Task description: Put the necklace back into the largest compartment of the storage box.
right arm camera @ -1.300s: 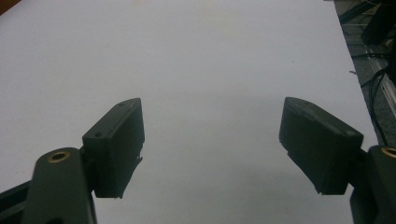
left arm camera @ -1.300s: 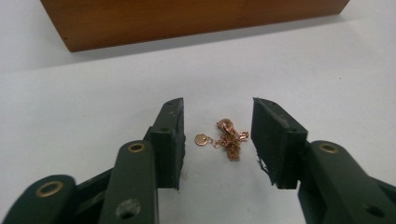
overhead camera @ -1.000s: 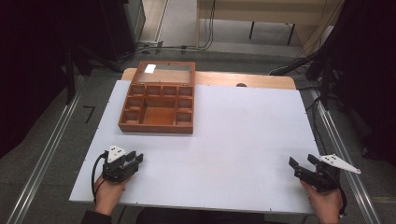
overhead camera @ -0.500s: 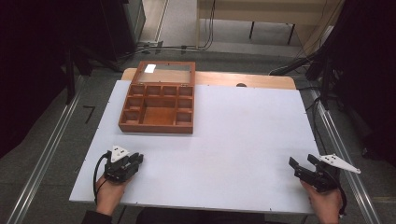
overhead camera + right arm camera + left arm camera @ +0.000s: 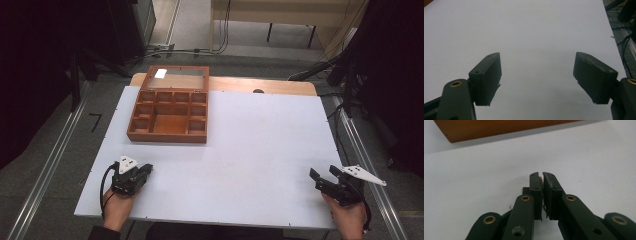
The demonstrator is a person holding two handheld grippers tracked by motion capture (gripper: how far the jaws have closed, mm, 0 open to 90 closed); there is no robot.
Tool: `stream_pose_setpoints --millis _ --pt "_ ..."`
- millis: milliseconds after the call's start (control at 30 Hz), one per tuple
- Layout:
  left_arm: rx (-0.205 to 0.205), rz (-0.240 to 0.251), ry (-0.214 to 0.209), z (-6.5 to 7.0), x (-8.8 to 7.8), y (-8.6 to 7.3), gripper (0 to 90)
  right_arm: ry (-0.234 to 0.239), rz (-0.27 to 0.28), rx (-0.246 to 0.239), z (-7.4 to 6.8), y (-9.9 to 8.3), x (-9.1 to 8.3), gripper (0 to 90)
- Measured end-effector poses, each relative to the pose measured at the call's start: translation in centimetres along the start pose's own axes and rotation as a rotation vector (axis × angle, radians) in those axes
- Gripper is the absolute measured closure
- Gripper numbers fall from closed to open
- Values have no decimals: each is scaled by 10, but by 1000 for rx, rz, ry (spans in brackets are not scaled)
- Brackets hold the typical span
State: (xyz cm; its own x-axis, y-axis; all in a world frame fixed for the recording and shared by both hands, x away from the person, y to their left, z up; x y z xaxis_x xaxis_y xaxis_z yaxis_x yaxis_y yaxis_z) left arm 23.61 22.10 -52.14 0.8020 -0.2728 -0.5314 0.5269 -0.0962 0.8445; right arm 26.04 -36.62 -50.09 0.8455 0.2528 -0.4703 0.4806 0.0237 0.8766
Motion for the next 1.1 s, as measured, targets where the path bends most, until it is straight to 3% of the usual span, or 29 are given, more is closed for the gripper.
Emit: stream_pose_setpoints --millis 233,633,1100 --pt "-41 32 -7 -5 -6 3 857 -1 0 -3 0 0 0 210" --pt "-75 68 -14 -8 -12 9 857 -2 0 -3 1 0 0 210" --pt "-80 87 -29 -1 -15 18 857 -4 4 1 2 0 0 210"
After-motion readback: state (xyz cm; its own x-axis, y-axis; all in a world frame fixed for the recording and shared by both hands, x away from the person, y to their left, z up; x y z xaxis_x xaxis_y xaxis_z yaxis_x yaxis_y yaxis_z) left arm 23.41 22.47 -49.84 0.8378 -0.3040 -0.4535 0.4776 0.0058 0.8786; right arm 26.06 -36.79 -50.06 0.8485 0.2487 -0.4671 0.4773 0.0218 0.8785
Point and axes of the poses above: each handheld gripper's, and its own axes: x roughly forward along the jaws, y roughly out of its top, z roughly to its right, the point moved 1 cm from there along x, roughly forward along the jaws, and after that the axes turned 6 degrees about z, right-handed, at the moved point
